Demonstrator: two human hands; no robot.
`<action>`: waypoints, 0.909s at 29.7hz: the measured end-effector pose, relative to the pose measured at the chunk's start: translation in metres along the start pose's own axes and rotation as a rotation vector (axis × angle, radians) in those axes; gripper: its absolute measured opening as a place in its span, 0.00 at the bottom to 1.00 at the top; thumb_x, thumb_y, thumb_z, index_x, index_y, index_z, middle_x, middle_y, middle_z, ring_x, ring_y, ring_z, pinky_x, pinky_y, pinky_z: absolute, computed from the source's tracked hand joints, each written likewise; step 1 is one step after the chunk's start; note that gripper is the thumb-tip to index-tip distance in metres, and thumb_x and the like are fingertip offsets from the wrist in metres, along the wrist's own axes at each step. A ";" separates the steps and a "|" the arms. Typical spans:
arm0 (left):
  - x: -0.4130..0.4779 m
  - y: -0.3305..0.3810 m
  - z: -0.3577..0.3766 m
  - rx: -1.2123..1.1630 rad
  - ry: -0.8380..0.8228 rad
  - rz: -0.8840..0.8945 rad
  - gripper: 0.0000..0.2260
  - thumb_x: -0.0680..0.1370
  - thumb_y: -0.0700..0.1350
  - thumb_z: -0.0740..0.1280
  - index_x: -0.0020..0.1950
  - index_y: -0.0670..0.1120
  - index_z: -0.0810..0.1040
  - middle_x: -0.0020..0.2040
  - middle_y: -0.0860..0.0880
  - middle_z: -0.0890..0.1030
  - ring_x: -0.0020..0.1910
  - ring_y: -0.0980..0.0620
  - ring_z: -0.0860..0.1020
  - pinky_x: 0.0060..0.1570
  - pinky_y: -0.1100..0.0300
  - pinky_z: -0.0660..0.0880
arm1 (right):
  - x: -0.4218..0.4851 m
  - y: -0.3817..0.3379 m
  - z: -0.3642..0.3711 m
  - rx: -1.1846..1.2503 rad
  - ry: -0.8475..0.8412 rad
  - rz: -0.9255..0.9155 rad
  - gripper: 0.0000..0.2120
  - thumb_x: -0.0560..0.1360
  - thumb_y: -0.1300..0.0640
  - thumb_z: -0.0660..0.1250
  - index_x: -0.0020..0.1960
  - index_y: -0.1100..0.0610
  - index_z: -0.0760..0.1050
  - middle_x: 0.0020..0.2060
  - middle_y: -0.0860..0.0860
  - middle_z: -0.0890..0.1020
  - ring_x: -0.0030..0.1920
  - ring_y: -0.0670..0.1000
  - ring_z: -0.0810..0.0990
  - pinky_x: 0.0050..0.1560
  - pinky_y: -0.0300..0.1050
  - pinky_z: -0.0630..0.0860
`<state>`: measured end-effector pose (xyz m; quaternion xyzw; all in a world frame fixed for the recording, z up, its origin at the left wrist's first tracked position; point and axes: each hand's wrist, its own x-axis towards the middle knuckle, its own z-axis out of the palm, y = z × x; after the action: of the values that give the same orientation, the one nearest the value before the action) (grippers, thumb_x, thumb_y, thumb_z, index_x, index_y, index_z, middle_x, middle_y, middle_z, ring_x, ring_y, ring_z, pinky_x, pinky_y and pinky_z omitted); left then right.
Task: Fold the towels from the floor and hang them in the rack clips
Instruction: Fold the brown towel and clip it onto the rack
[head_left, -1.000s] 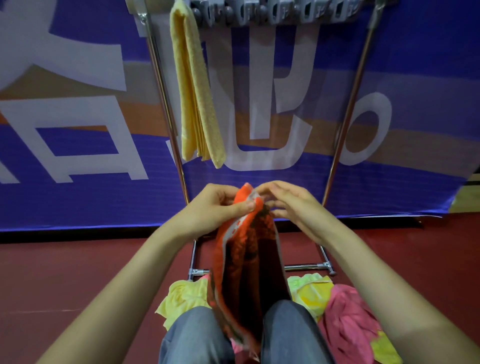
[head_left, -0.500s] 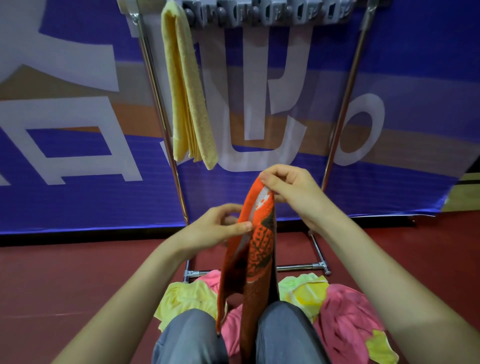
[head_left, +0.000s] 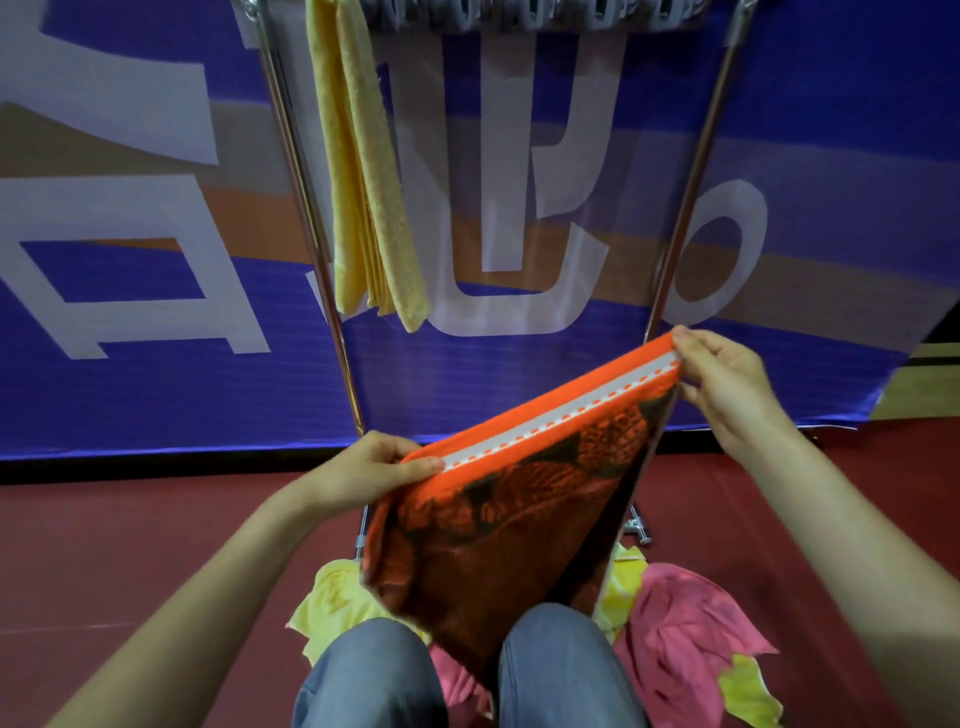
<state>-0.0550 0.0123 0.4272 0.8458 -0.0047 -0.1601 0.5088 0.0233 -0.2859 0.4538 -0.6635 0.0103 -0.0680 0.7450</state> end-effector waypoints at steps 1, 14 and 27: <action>0.001 -0.002 -0.006 0.040 0.011 -0.020 0.09 0.75 0.44 0.65 0.38 0.42 0.80 0.33 0.50 0.78 0.31 0.58 0.75 0.33 0.70 0.72 | 0.003 0.003 -0.006 0.000 0.025 0.008 0.09 0.76 0.57 0.61 0.39 0.54 0.75 0.23 0.42 0.80 0.29 0.38 0.78 0.33 0.30 0.76; 0.009 -0.019 -0.023 -0.228 0.194 -0.110 0.08 0.75 0.40 0.64 0.38 0.41 0.80 0.30 0.48 0.82 0.30 0.56 0.80 0.31 0.66 0.77 | 0.014 0.027 -0.036 -0.007 0.199 0.065 0.09 0.76 0.56 0.62 0.38 0.54 0.74 0.28 0.47 0.81 0.27 0.38 0.79 0.29 0.31 0.76; 0.030 0.034 0.030 -0.545 0.126 -0.069 0.11 0.78 0.40 0.60 0.39 0.38 0.77 0.28 0.46 0.81 0.28 0.57 0.81 0.33 0.66 0.80 | -0.049 0.054 0.098 -0.132 -0.170 -0.077 0.11 0.71 0.64 0.67 0.32 0.52 0.76 0.23 0.42 0.79 0.28 0.35 0.74 0.35 0.27 0.70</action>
<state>-0.0296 -0.0354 0.4354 0.6858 0.0989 -0.1198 0.7110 -0.0105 -0.1779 0.4085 -0.7144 -0.0739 -0.0391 0.6947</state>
